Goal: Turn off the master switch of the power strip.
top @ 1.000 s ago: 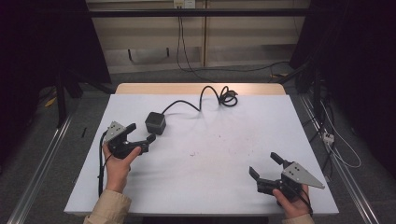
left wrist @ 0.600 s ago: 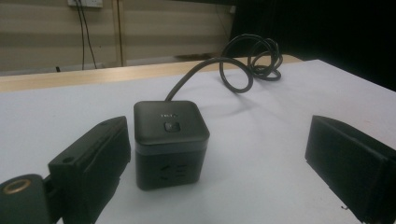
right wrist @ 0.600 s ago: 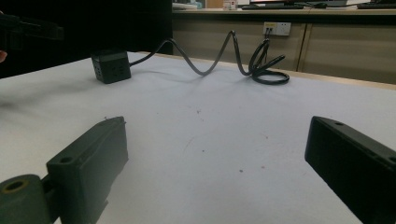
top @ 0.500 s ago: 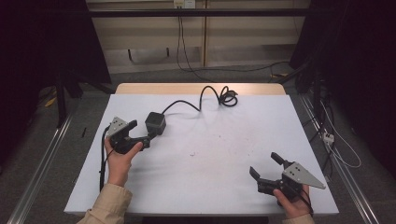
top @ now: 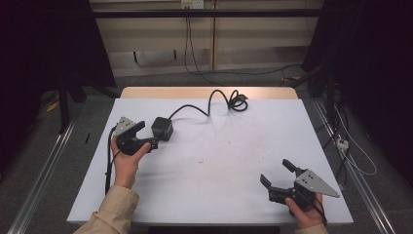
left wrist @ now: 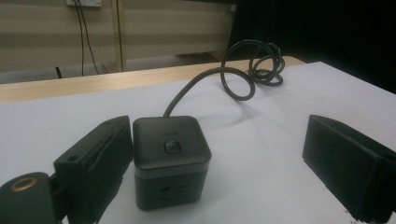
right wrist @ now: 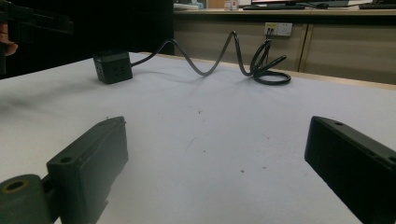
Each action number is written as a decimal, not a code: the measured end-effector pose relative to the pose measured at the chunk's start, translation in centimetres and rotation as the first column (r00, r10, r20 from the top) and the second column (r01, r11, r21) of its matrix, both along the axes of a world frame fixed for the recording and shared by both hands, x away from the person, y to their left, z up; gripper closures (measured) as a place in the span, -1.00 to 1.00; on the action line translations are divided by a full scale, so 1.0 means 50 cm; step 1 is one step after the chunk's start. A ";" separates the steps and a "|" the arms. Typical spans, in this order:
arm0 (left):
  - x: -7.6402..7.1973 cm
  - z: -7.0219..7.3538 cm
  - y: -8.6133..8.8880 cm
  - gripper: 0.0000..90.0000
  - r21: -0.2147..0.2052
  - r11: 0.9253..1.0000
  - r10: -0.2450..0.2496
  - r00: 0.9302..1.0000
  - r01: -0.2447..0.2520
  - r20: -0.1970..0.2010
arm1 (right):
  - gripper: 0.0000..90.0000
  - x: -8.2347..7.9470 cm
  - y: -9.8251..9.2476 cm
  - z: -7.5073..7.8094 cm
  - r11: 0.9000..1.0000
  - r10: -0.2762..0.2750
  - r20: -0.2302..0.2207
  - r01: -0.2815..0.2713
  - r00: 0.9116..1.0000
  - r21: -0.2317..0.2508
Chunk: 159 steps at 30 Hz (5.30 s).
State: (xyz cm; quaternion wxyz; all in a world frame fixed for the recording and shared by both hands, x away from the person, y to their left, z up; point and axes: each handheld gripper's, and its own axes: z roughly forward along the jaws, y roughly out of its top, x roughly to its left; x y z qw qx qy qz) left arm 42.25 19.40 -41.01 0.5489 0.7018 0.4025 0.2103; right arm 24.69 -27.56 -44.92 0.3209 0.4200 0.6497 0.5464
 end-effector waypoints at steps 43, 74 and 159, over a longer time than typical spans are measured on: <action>0.033 0.020 -0.011 -0.39 0.034 0.999 -0.016 1.000 0.017 -0.026 | -0.87 -0.001 -0.001 0.001 1.000 -0.001 0.000 0.001 1.000 0.005; 0.048 0.007 -0.010 0.17 0.058 0.998 0.001 0.998 0.003 -0.061 | -0.86 -0.001 -0.001 0.001 1.000 0.003 0.003 -0.003 1.000 0.003; 0.093 0.000 -0.016 0.92 0.120 0.993 -0.001 0.994 0.015 -0.111 | -0.84 -0.004 0.000 0.005 1.000 0.010 0.011 -0.010 1.000 0.000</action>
